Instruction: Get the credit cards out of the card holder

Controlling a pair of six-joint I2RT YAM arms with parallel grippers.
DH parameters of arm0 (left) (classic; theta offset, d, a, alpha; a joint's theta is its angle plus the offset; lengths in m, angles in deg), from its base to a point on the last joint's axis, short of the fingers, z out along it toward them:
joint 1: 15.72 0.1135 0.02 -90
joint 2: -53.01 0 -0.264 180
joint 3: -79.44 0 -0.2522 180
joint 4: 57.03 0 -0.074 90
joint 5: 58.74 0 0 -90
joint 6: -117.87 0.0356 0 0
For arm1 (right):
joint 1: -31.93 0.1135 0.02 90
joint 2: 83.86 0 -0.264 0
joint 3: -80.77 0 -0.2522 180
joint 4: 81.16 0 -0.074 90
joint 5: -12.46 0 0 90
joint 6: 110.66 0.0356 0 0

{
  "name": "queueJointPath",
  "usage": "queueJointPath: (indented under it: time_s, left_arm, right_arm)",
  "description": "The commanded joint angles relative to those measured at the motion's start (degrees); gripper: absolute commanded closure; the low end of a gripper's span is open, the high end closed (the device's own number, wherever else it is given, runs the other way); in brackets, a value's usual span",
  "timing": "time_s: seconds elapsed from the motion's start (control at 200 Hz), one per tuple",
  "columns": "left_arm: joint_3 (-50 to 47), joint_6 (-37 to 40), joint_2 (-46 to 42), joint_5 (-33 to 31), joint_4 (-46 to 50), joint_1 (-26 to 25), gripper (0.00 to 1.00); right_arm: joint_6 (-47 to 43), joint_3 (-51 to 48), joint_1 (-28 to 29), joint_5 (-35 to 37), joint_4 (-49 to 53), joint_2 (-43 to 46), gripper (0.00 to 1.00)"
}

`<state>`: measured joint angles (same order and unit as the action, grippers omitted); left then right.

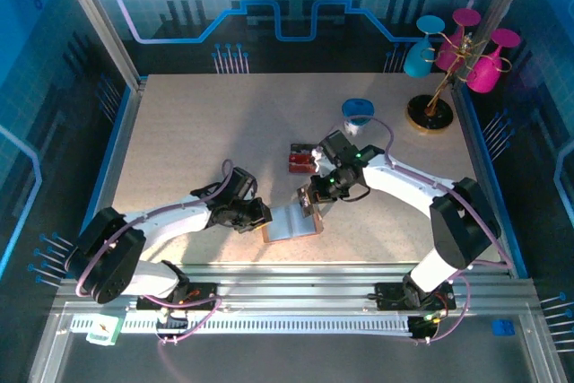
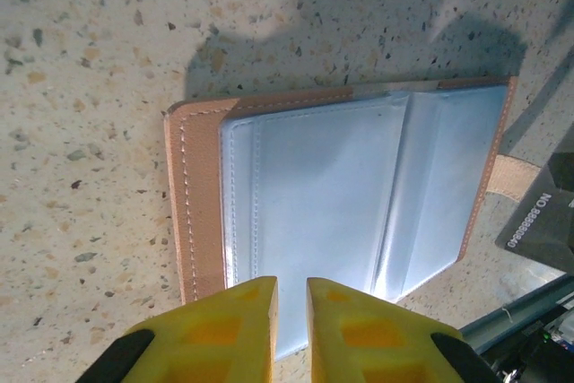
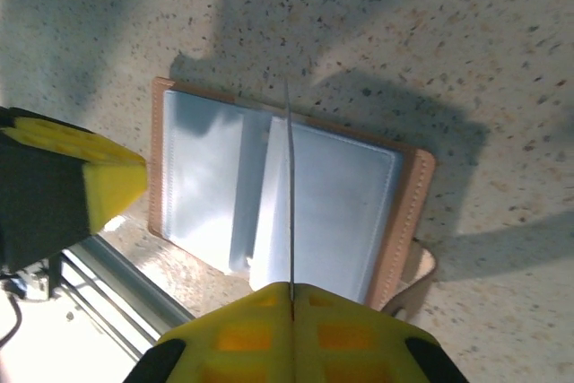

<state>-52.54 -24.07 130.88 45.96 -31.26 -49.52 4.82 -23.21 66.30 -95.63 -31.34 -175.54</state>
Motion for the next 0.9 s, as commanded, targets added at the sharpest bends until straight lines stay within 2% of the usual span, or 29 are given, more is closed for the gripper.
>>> queueJointPath:
  time_s: [0.0, 0.385, 0.605, 0.895]
  left_arm:
    - [-0.5, 0.8, -2.1, -1.3, 1.7, -0.2, 0.84]
    - [-2.3, 0.6, -4.5, -1.4, 0.9, 0.2, 0.84]
    - [0.2, 1.2, 0.6, 2.3, -3.3, -0.4, 0.84]
    - [2.9, 2.2, 7.2, 4.5, -5.5, -1.3, 0.83]
  right_arm:
    - [-6.2, 3.6, -0.2, 3.4, 7.6, -1.2, 0.93]
    - [-20.2, 14.6, 1.1, 11.7, 18.3, -5.7, 0.93]
    - [-21.2, 18.9, 1.3, 14.9, 21.4, -7.9, 0.93]
    - [-20.5, 17.7, 1.4, 16.7, 21.7, -5.9, 0.93]
